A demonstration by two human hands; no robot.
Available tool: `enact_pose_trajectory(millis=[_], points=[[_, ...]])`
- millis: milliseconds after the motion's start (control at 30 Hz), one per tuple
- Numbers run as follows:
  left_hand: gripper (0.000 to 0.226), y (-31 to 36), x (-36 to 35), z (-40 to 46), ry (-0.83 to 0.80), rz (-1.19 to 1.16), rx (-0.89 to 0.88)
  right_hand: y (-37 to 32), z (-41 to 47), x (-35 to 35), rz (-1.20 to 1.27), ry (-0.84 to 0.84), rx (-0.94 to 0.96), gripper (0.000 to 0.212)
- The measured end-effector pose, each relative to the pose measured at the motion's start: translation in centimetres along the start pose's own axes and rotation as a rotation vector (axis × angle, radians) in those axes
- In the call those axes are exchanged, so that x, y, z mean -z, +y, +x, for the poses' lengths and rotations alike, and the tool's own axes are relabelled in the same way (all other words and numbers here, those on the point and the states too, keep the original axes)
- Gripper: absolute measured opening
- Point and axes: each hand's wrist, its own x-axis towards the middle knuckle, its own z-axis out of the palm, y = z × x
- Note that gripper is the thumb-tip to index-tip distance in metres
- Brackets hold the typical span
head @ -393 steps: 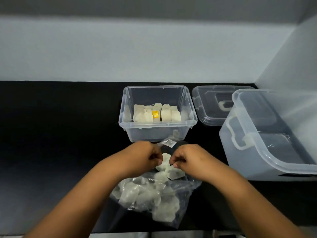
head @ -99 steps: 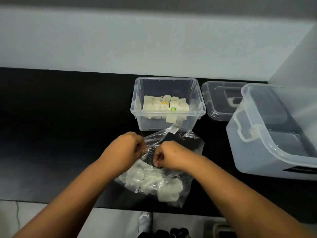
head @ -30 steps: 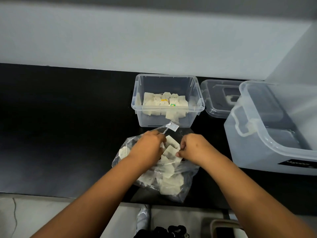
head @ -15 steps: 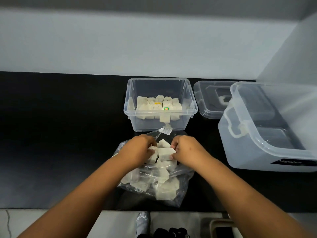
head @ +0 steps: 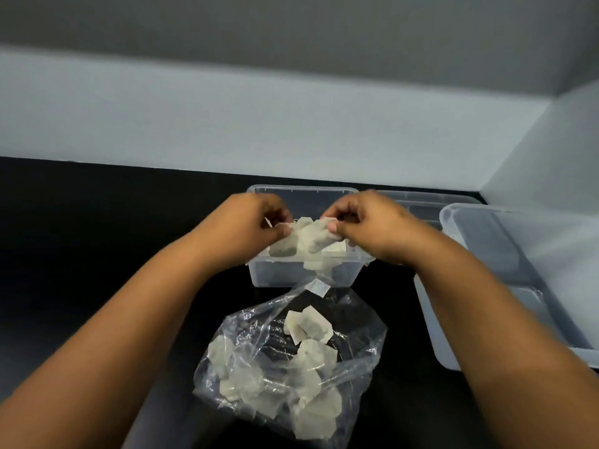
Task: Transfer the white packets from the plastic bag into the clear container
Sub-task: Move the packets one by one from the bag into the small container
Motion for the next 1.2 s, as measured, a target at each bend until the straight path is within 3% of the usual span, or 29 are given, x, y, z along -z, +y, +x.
enact_pose_trajectory(millis=[200,500,633,1033,1200], points=[[0.005,-2.1,1.5,4.6,0.020,0.047,0.074,0.7,5.9,0.1,-0.062,-0.007,-0.038,0.014],[0.009,-4.0,-2.0,7.9,-0.294,0.304,0.078,3.4,11.3,-5.4,-0.298,-0.391,-0.077,0.016],[0.011,-4.5,-2.9,8.6,-0.381,0.306,0.098,3.6,12.7,-7.1,-0.364,-0.463,-0.084,0.014],[0.014,-5.1,-6.0,10.5,-0.526,0.369,0.149,4.1,13.0,-6.5,-0.392,-0.246,-0.065,0.020],[0.026,-4.8,-7.7,11.6,-0.623,0.485,0.189,3.7,10.4,-4.5,-0.214,-0.106,-0.090,0.012]])
